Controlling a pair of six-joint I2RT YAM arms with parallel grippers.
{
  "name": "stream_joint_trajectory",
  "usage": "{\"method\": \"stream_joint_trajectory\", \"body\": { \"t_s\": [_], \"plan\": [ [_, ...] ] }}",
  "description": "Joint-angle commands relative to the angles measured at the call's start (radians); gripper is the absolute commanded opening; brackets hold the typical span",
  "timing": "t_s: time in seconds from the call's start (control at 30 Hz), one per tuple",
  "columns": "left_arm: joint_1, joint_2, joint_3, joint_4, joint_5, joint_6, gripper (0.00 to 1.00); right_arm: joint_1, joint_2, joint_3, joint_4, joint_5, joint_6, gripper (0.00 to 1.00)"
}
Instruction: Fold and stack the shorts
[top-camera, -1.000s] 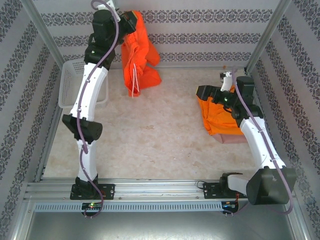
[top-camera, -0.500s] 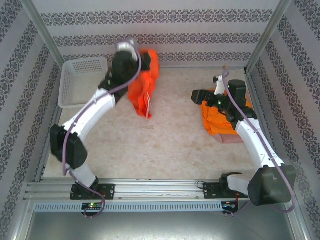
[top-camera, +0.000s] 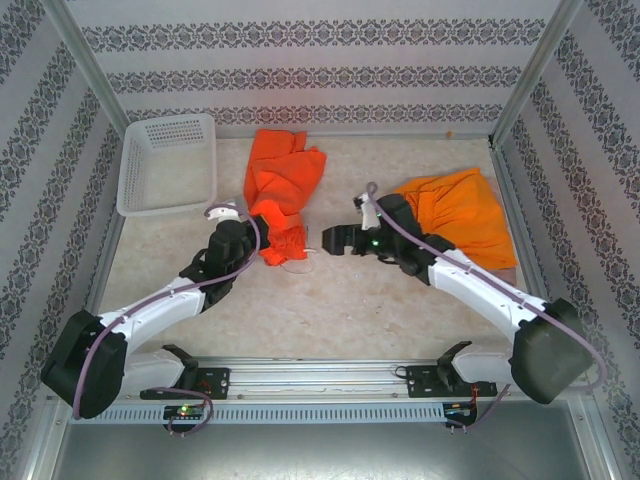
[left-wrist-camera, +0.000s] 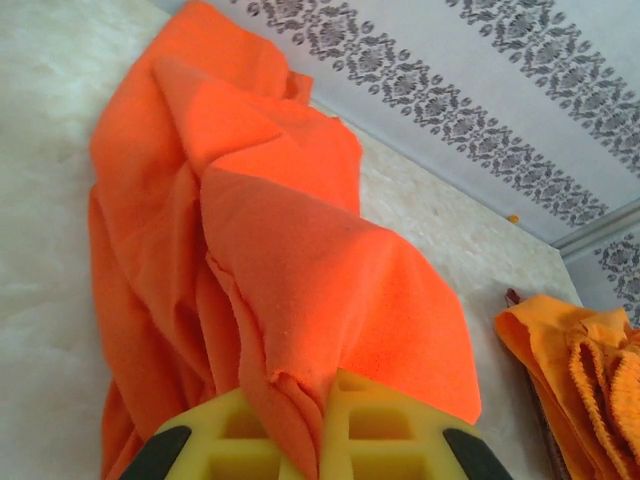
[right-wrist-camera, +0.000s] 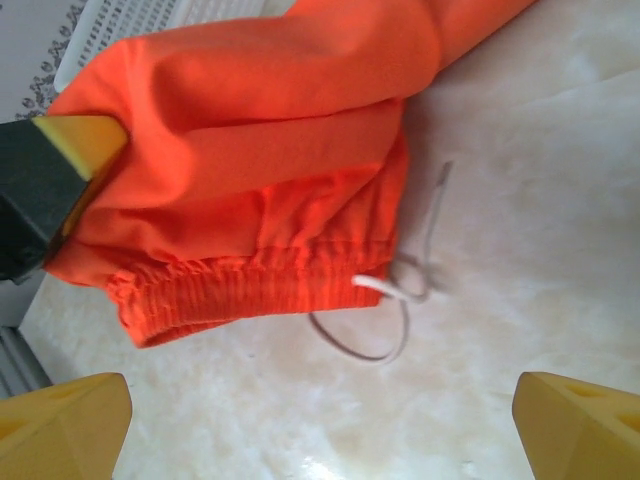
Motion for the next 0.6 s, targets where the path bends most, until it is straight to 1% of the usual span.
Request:
{"method": "stream_joint_trajectory", "body": {
  "t_s": [0.0, 0.1, 0.13, 0.17, 0.2, 0.23, 0.3, 0.37, 0.5, 0.57],
  "plan": [
    [-0.006, -0.009, -0.037, 0.070, -0.032, -0.078, 0.00, 0.039, 0.022, -0.032, 0.140, 0.117, 0.210, 0.98],
    [-0.007, 0.001, -0.047, 0.085, -0.028, -0.093, 0.00, -0.002, 0.040, -0.120, 0.257, 0.108, 0.444, 0.98],
    [-0.007, 0.003, -0.048, 0.085, -0.028, -0.096, 0.00, -0.024, 0.049, -0.143, 0.275, 0.085, 0.521, 0.98],
    [-0.007, 0.007, -0.048, 0.088, -0.028, -0.099, 0.00, -0.046, 0.066, -0.172, 0.330, 0.043, 0.591, 0.98],
    [-0.006, 0.012, -0.048, 0.091, -0.031, -0.107, 0.00, -0.063, 0.086, -0.197, 0.396, -0.004, 0.646, 0.96],
    [-0.006, 0.017, -0.046, 0.095, -0.032, -0.114, 0.00, -0.065, 0.099, -0.213, 0.438, -0.025, 0.688, 0.91],
    [-0.005, 0.034, -0.041, 0.111, -0.027, -0.131, 0.00, -0.026, 0.111, -0.233, 0.501, -0.011, 0.768, 0.87],
    [-0.006, 0.052, -0.031, 0.123, -0.016, -0.148, 0.00, 0.042, 0.107, -0.233, 0.492, 0.065, 0.855, 0.81],
    [-0.005, 0.096, -0.012, 0.157, 0.005, -0.173, 0.00, 0.177, 0.134, -0.220, 0.545, 0.209, 1.074, 0.79],
    [-0.005, 0.108, -0.007, 0.165, 0.004, -0.183, 0.00, 0.216, 0.164, -0.207, 0.577, 0.236, 1.162, 0.79]
  ]
}}
